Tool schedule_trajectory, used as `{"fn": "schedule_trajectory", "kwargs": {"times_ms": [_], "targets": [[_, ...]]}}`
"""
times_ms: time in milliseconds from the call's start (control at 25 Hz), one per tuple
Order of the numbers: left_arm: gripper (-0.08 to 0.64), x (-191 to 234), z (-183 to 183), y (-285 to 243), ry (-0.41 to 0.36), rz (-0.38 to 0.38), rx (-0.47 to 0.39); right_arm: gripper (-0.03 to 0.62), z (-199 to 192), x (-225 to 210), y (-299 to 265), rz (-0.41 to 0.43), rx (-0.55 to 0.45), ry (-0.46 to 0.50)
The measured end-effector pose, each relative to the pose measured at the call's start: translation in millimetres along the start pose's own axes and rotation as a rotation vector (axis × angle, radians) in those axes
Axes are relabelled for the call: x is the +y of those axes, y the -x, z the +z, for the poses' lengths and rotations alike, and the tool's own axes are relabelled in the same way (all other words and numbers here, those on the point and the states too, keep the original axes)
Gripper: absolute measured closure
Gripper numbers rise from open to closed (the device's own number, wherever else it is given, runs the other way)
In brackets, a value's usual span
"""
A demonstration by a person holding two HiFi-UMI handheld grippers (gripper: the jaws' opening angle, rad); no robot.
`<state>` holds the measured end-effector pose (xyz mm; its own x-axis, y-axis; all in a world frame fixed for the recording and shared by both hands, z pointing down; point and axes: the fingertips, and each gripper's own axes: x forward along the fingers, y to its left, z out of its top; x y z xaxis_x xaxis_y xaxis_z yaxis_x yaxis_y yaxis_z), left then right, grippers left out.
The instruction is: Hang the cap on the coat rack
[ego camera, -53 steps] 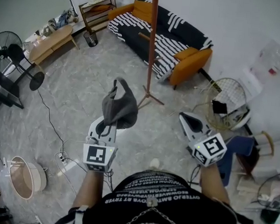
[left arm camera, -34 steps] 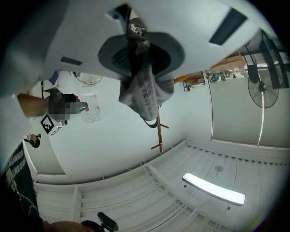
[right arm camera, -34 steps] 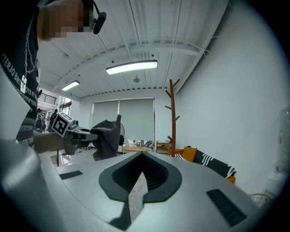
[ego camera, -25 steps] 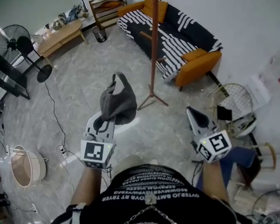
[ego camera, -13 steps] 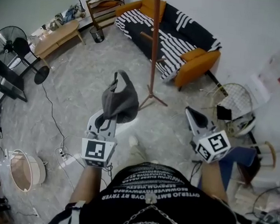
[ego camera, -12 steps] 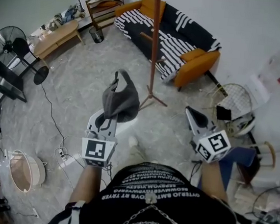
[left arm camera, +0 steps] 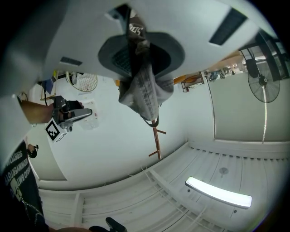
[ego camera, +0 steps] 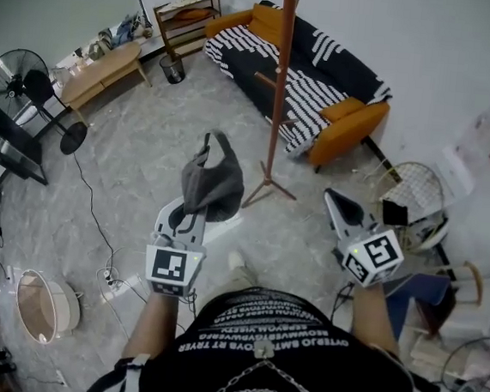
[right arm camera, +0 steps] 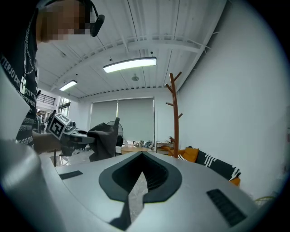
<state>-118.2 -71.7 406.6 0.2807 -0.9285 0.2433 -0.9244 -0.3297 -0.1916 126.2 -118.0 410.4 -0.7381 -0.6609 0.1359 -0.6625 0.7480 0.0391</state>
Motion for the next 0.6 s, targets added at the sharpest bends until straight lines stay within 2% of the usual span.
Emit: {"fn": "schedule_trajectory", "kwargs": {"times_ms": [360,600], "targets": [[0.535,24.8,-8.5,-27.9,0.015,-0.004,0.011,0.601,-10.5,-3.2,-48.0,0.031,0.027,-0.03],[0.535,40.2,-13.6,-61.8,0.005,-0.021,0.042,0.601,-18.1,-20.4,-75.4,0.036,0.039,-0.048]]}}
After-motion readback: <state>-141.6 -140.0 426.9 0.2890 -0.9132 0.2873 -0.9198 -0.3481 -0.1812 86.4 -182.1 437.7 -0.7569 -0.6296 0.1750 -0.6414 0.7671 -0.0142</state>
